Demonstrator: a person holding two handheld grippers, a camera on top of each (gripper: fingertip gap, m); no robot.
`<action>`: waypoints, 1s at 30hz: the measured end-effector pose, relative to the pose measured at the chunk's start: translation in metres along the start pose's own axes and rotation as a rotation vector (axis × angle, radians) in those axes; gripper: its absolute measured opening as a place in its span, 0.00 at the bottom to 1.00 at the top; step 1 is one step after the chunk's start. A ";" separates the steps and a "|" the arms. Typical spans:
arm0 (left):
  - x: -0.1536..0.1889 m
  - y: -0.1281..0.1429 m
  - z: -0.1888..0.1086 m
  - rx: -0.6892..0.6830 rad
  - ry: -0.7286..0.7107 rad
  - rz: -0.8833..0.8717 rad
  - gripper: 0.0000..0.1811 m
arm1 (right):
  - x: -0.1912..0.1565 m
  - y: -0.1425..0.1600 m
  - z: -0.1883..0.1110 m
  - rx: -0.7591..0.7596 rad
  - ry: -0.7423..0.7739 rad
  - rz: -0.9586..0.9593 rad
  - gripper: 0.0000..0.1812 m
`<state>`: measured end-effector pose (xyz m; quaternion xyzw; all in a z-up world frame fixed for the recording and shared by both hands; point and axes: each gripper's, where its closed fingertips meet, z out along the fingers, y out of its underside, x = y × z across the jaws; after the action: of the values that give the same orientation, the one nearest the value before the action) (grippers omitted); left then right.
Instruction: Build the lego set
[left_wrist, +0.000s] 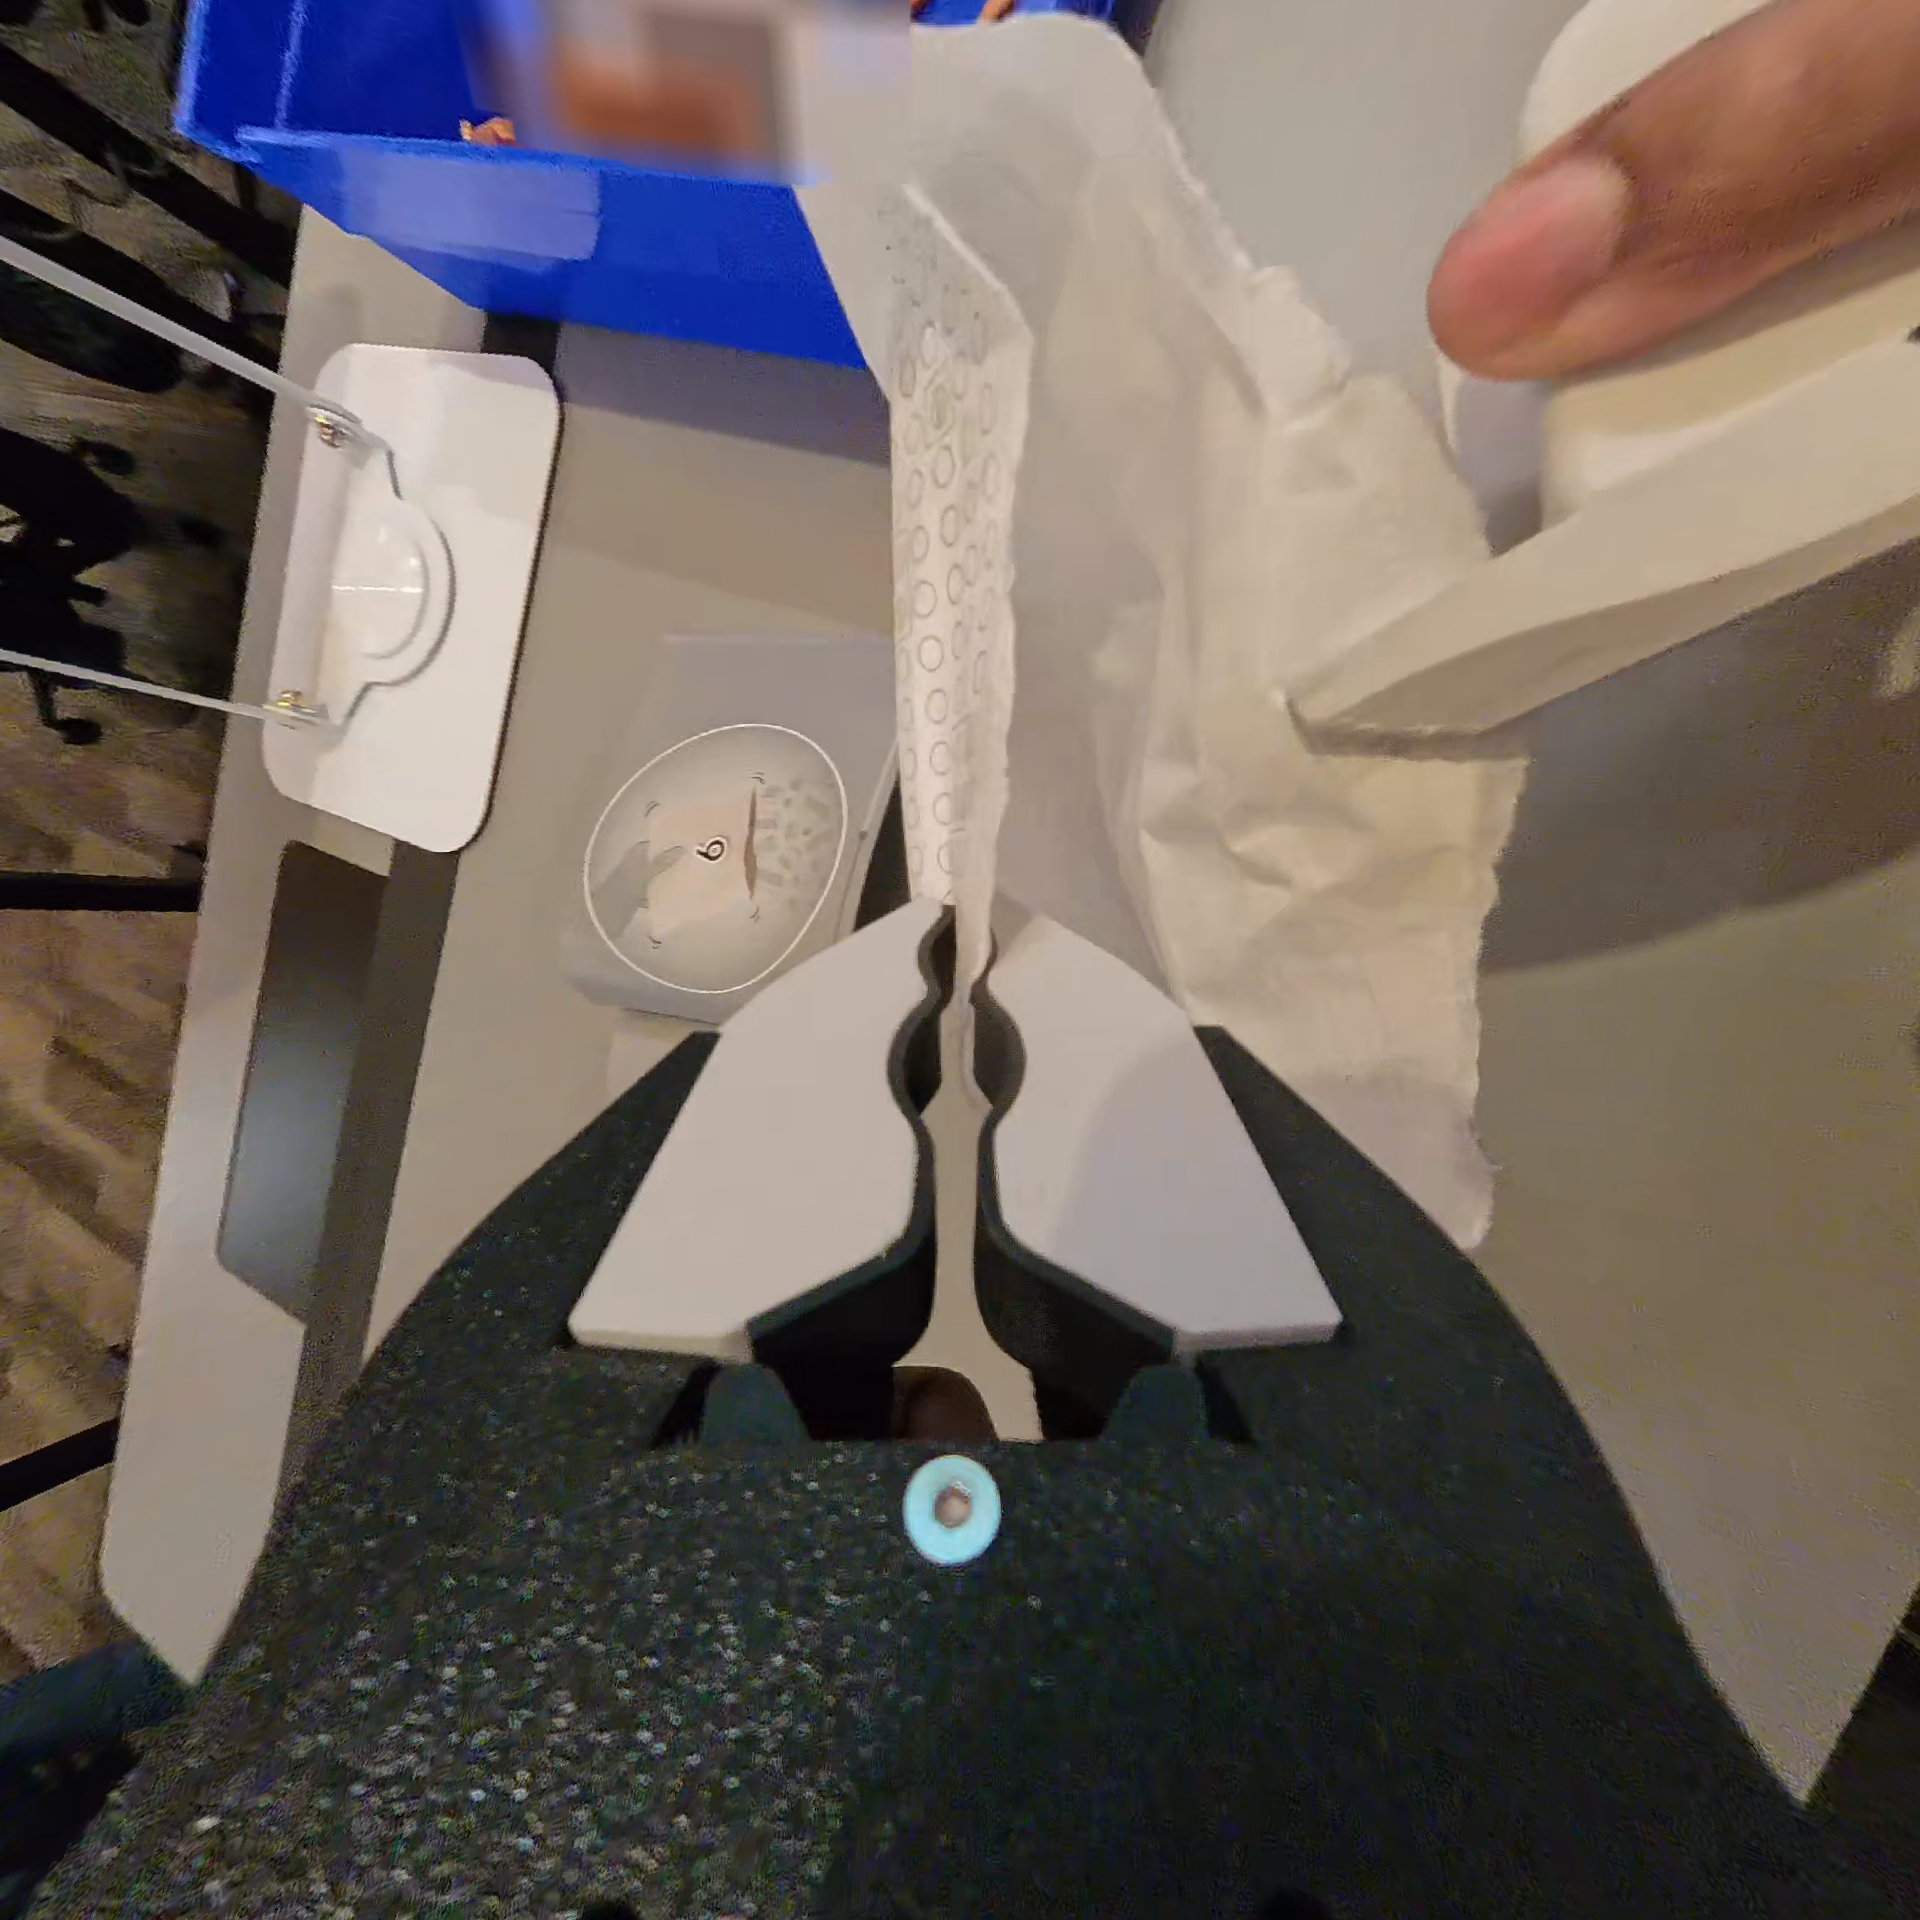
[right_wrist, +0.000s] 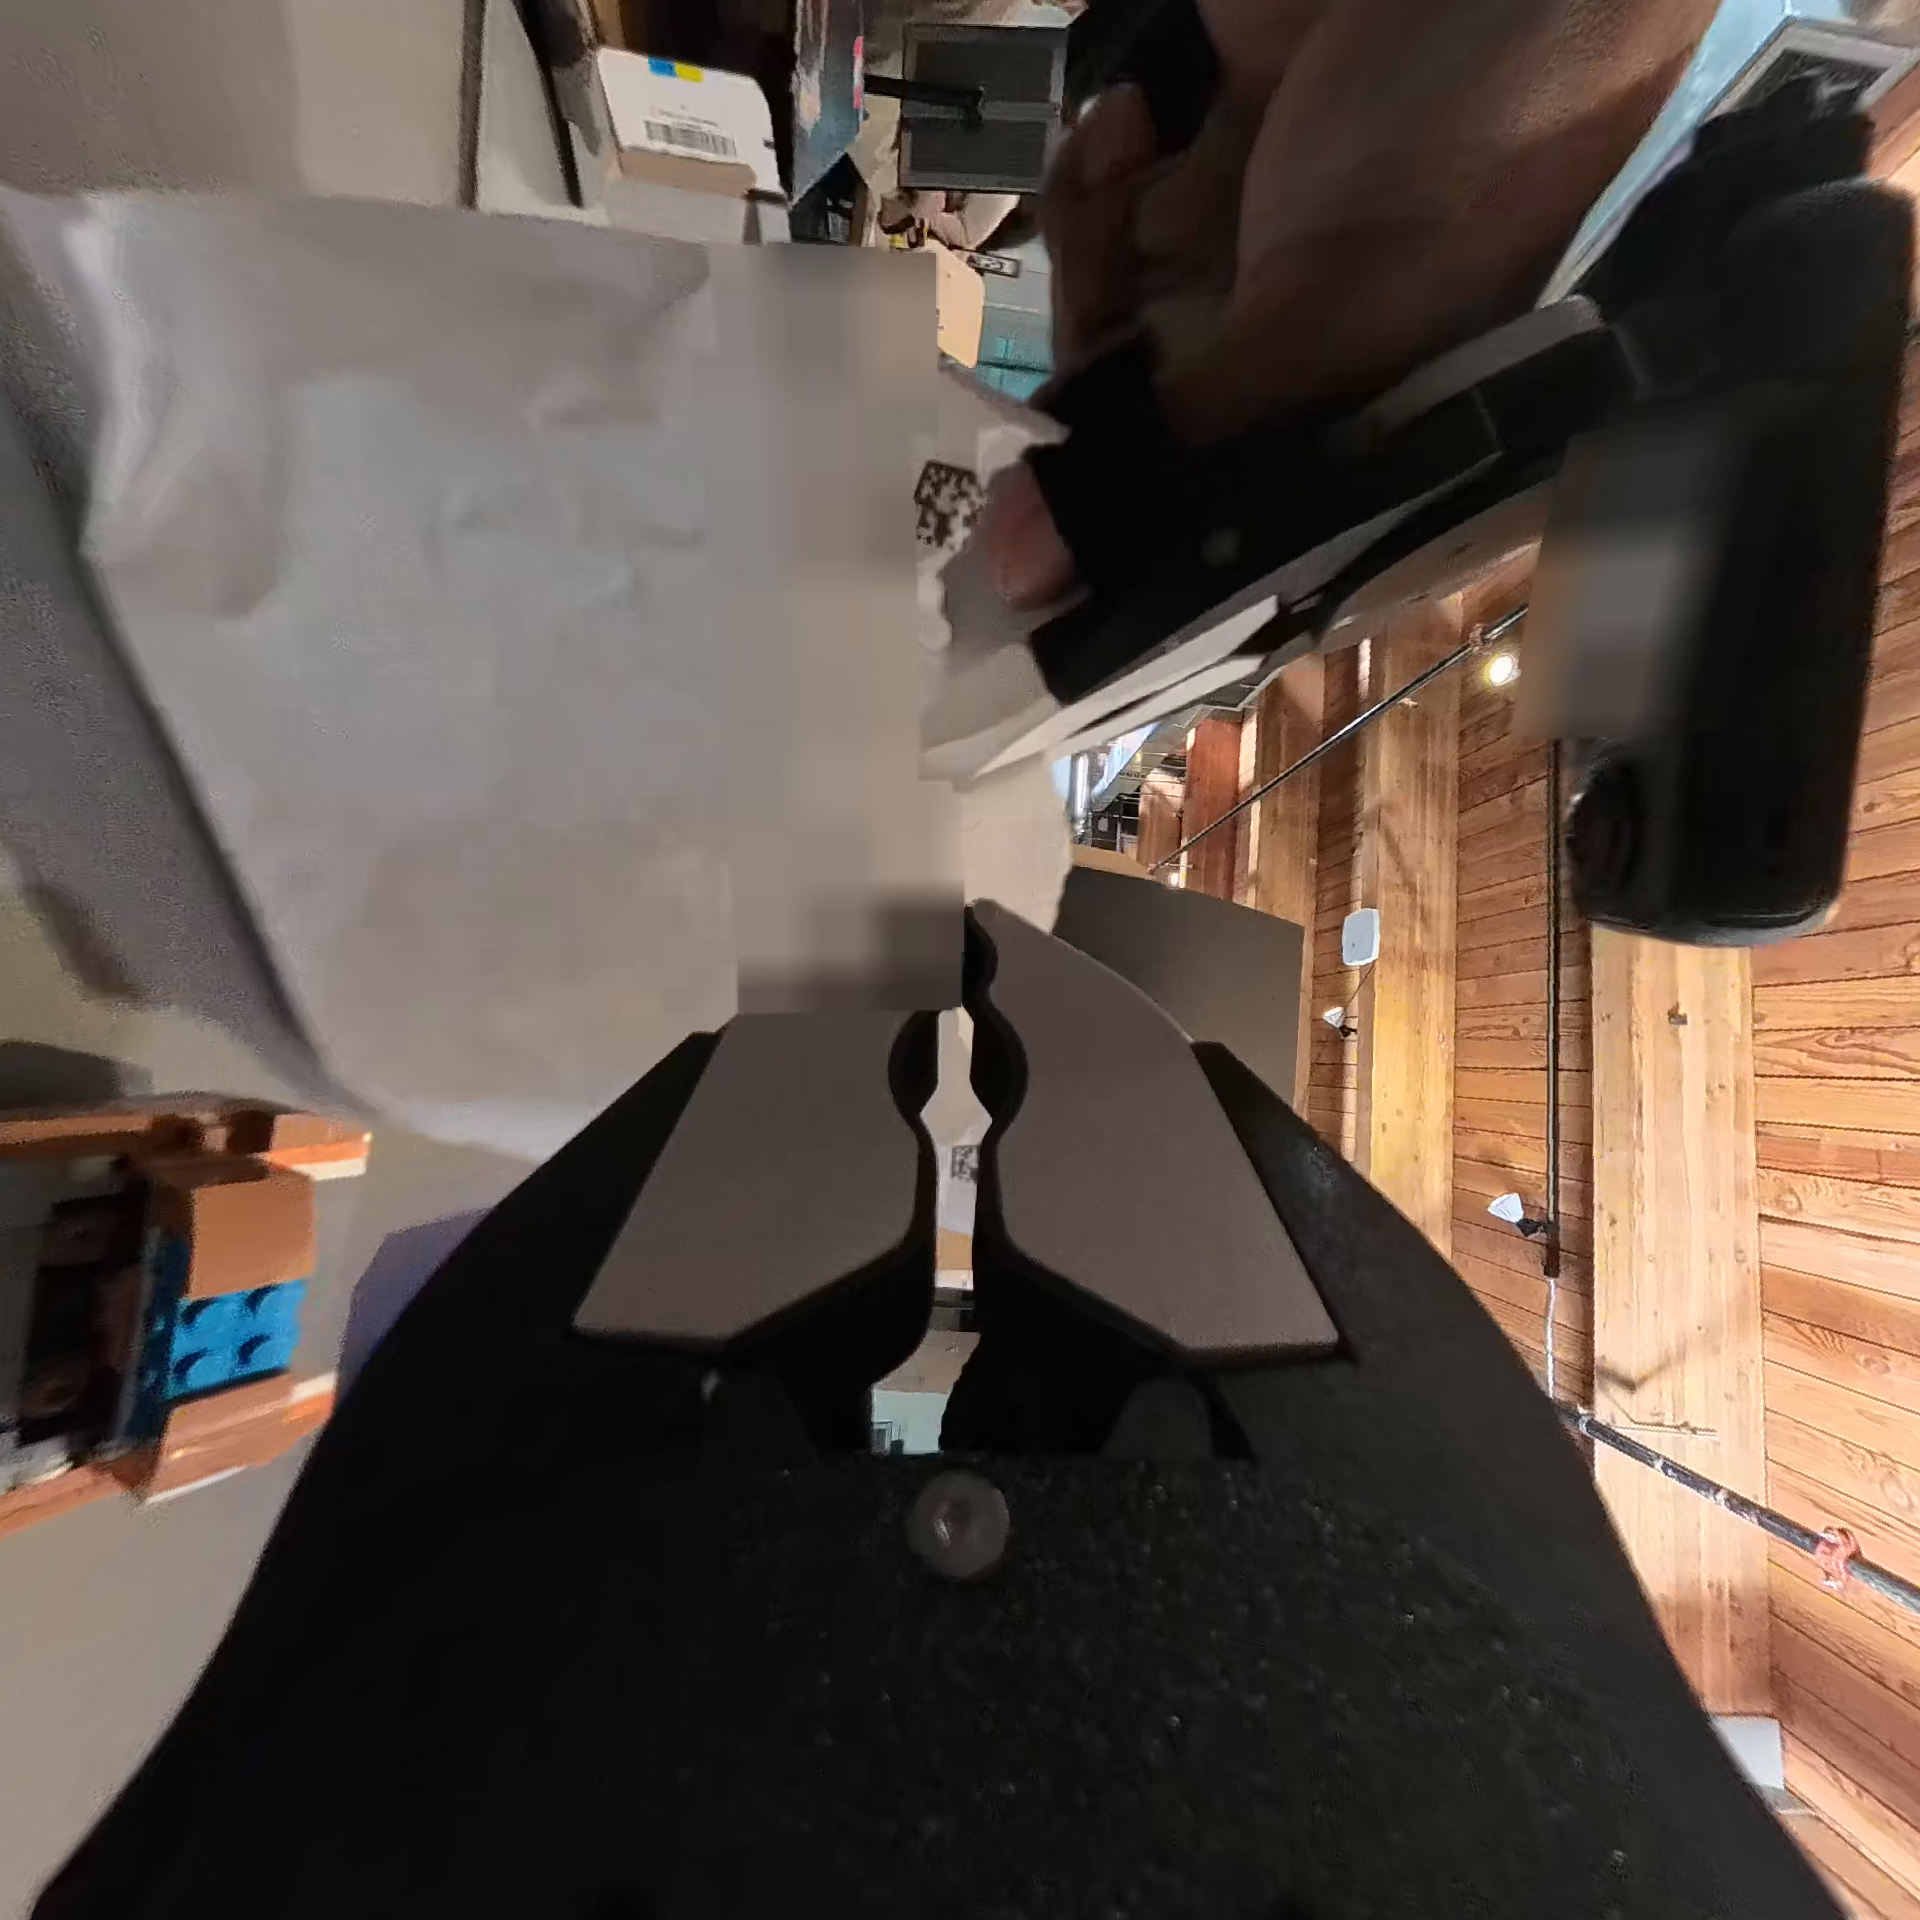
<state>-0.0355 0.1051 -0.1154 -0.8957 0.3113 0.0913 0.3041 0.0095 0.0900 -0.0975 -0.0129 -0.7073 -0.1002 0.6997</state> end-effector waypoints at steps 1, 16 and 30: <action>-0.004 -0.003 -0.005 0.007 -0.038 0.010 0.00 | -0.001 -0.001 -0.003 -0.002 -0.014 -0.001 0.00; -0.030 -0.025 -0.064 0.122 -0.401 0.185 0.00 | -0.003 -0.029 -0.025 -0.017 -0.189 -0.004 0.00; -0.031 -0.014 -0.079 0.271 -0.557 0.370 0.00 | -0.004 -0.047 -0.017 -0.015 -0.193 -0.044 0.00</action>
<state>-0.0533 0.0817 -0.0343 -0.7166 0.3826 0.3431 0.4716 0.0188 0.0413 -0.1071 -0.0121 -0.7707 -0.1190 0.6259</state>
